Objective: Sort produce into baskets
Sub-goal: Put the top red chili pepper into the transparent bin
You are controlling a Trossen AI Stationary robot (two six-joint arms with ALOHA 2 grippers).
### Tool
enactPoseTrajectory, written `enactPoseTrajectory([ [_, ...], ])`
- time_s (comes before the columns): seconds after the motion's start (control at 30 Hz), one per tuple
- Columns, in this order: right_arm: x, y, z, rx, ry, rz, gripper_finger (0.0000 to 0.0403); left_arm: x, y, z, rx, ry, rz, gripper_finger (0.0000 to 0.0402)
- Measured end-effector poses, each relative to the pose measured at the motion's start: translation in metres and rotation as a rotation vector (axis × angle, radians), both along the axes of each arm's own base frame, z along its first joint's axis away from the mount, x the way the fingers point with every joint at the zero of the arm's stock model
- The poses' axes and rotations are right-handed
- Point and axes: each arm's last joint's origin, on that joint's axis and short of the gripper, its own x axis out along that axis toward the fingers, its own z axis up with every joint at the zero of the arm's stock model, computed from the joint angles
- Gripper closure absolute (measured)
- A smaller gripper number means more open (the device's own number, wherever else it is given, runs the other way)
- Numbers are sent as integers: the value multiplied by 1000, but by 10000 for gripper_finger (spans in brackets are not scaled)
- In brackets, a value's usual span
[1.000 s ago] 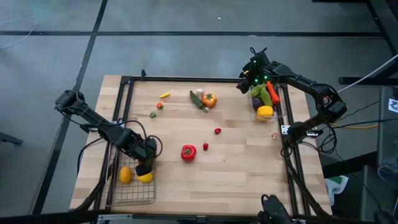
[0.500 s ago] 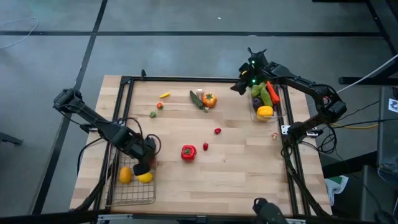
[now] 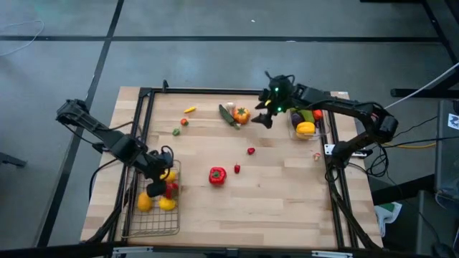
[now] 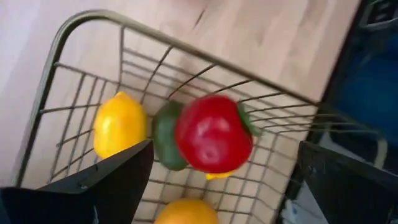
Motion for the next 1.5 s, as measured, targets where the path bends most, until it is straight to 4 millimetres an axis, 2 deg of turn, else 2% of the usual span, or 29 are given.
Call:
enactPoseTrajectory([
  [0.27,20,44,0,2,4,155,40,11,-3,15,-72,-226,104,11],
  [0.5,31,87,-1,1,20,296,40,23,-7,27,-63,-422,94,11],
  [0.77,36,125,-20,-241,209,345,40,33,-9,38,14,-616,77,11],
  [1.0,49,134,-49,-346,333,319,40,43,-8,36,235,-692,82,11],
  [1.5,68,130,-108,-381,496,352,40,70,-8,8,323,-575,112,11],
])
